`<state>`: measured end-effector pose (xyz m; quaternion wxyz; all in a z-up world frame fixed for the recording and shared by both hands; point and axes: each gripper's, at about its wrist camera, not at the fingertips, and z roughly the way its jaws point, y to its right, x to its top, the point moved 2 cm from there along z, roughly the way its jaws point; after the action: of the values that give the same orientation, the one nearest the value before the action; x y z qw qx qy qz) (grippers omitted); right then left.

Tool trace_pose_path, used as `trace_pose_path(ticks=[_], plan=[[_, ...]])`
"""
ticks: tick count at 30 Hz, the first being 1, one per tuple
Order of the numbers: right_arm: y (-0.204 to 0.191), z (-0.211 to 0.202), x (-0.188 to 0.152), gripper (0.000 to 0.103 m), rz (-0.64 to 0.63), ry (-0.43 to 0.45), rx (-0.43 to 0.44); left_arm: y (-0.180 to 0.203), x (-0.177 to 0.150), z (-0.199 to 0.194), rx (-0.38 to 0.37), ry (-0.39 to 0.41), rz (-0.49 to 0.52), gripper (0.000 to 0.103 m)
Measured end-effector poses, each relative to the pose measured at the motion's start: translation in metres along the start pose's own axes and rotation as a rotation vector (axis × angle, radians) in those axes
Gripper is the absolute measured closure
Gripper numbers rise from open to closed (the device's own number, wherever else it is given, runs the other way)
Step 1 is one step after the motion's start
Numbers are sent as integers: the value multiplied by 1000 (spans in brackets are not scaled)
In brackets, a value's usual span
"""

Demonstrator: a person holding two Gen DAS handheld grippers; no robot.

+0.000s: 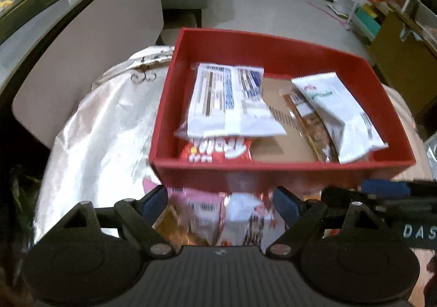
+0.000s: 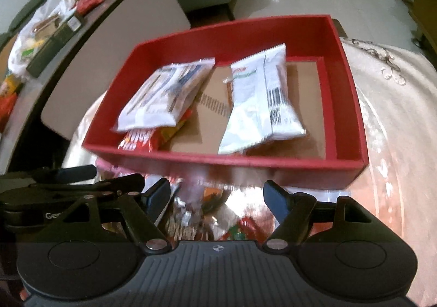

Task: Organize snacks
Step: 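Withdraw both grippers from the box toward the snack pile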

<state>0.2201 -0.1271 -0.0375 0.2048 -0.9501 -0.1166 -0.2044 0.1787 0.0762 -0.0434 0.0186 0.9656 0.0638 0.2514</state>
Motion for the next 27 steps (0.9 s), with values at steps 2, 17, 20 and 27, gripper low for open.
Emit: trace_pose_path(ticks=[2,17,20,27], plan=[[2,3,3,21,12,3,-1,-1,4,4,1,1,-13,23],[-16,-22,-15,20,-43,42,-37,-9,-15,-19,39,23,11,23],[-22,-36,-25,16,-48,55,-48,-13,-29,-34,58,38,-1,23],[-39,-53,-51,13,-23,82,-28,-15,-60,-61,76,68,-32,23]])
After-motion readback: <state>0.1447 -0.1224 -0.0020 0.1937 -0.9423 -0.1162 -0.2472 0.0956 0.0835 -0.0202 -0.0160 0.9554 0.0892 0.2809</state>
